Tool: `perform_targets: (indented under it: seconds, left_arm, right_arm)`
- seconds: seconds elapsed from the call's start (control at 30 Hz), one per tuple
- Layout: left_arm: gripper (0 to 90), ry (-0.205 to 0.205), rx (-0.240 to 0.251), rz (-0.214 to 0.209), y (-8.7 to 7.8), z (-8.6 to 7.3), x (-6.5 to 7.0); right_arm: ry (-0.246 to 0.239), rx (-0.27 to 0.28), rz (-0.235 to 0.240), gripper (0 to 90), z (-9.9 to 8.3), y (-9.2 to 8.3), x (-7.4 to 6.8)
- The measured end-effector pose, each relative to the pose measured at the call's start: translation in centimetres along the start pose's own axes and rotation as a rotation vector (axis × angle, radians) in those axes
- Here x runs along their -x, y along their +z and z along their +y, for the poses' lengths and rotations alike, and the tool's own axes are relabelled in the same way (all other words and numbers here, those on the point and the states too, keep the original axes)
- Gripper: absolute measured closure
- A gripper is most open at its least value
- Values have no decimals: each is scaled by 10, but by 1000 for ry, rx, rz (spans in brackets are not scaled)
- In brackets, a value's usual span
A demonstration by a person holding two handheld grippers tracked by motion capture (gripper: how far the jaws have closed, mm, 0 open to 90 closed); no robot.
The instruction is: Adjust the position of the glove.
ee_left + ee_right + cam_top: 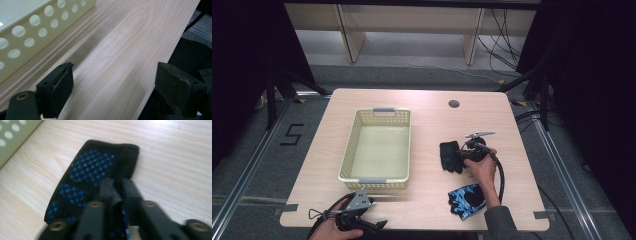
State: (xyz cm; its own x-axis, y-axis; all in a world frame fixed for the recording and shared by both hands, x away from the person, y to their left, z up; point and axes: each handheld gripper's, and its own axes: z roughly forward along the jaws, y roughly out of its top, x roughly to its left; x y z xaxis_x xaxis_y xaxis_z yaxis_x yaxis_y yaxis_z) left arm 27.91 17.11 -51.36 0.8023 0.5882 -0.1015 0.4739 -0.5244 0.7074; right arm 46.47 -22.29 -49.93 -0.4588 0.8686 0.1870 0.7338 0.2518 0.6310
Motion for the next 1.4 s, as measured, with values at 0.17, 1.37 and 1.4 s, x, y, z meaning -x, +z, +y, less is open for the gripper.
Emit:
perform_targets:
  seconds: [0.17,1.37,1.4]
  left_arm:
    - [149,7,-4,5,0,1,-1]
    - [150,-8,28,-4,-3,1,3]
    - [150,-5,33,-7,-3,1,3]
  right_arm:
    - [41,20,25,867,2,-7,-4]
    - [129,167,301,867,-64,-49,-98]
    - [129,167,301,867,-64,-49,-98]
